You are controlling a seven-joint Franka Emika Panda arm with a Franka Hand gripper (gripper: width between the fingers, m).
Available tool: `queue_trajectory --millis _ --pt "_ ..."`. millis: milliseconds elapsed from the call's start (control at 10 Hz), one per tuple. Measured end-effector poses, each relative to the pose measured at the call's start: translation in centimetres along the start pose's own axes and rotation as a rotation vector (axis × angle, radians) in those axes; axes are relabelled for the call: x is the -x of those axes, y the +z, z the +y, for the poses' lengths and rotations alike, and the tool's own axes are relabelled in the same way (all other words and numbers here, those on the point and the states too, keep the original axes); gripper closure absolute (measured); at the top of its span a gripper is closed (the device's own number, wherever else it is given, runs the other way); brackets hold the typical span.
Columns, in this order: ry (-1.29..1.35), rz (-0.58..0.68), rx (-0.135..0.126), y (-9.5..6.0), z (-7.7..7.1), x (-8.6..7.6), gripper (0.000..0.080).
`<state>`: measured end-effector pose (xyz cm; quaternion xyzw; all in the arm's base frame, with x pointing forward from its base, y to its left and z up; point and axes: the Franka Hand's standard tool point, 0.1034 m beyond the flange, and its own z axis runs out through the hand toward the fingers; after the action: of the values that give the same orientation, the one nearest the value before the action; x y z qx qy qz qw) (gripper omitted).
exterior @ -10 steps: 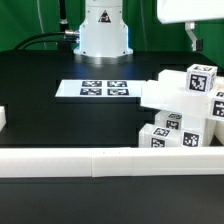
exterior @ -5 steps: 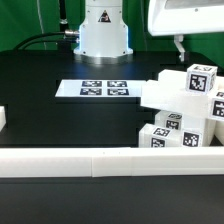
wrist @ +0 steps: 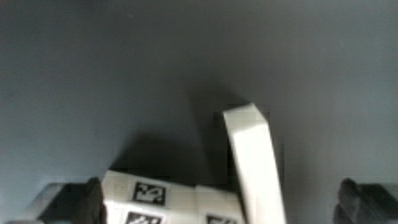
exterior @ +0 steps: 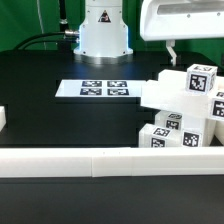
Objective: Assemble chair
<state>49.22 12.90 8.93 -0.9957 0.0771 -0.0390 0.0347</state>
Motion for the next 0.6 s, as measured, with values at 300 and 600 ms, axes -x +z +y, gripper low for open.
queue_trajectory --millis 300,600 --pt "0.003 0.024 -0.009 0.5 0.4 0.9 0.0150" --pt "-0.077 0.034 0.001 1.1 1.4 1.0 0.0150"
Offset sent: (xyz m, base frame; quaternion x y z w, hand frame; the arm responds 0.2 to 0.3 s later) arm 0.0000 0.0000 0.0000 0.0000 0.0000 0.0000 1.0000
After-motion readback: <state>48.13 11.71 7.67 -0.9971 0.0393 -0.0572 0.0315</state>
